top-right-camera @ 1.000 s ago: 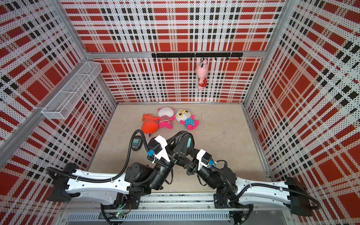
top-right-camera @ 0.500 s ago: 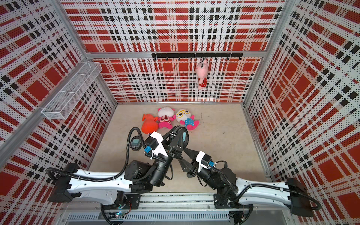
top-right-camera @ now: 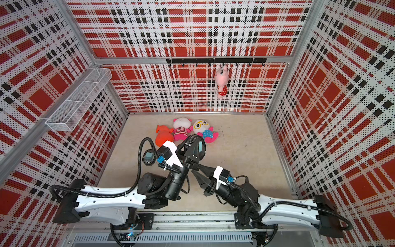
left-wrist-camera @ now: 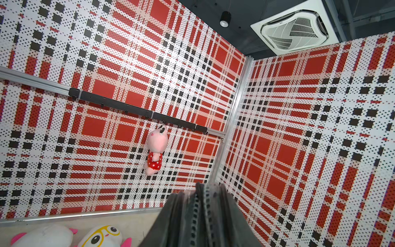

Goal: Pack away charging kits
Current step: Zip the zipper on the storage bag.

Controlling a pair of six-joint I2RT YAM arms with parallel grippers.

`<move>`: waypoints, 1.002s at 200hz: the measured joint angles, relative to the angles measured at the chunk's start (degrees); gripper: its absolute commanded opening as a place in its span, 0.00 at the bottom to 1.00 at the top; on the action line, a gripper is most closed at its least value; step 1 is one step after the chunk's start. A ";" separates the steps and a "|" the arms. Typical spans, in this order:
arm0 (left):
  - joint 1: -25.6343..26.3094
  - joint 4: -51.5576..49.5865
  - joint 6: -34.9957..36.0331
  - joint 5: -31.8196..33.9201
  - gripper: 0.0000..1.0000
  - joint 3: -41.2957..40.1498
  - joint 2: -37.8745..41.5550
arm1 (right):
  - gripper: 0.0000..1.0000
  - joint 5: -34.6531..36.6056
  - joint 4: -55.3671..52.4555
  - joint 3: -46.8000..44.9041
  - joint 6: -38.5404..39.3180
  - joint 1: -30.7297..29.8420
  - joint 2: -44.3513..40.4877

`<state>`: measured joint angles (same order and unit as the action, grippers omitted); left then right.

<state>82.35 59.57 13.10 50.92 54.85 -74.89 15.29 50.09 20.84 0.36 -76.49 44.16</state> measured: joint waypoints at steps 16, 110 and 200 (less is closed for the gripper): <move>0.00 -0.02 -0.24 -0.11 0.00 -0.07 0.00 | 0.30 0.22 -0.04 0.02 0.00 0.00 0.00; 0.02 0.04 -1.33 -1.01 0.00 -0.70 0.00 | 0.29 1.97 -0.63 2.27 -1.25 1.95 0.94; 0.00 0.17 -1.95 -1.16 0.00 -0.74 -0.22 | 0.17 -0.70 -0.70 4.11 -3.91 3.52 3.80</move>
<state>82.35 59.75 11.16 49.76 54.11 -75.11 14.59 49.39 24.95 -3.55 -72.97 47.97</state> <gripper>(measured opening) 0.340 0.170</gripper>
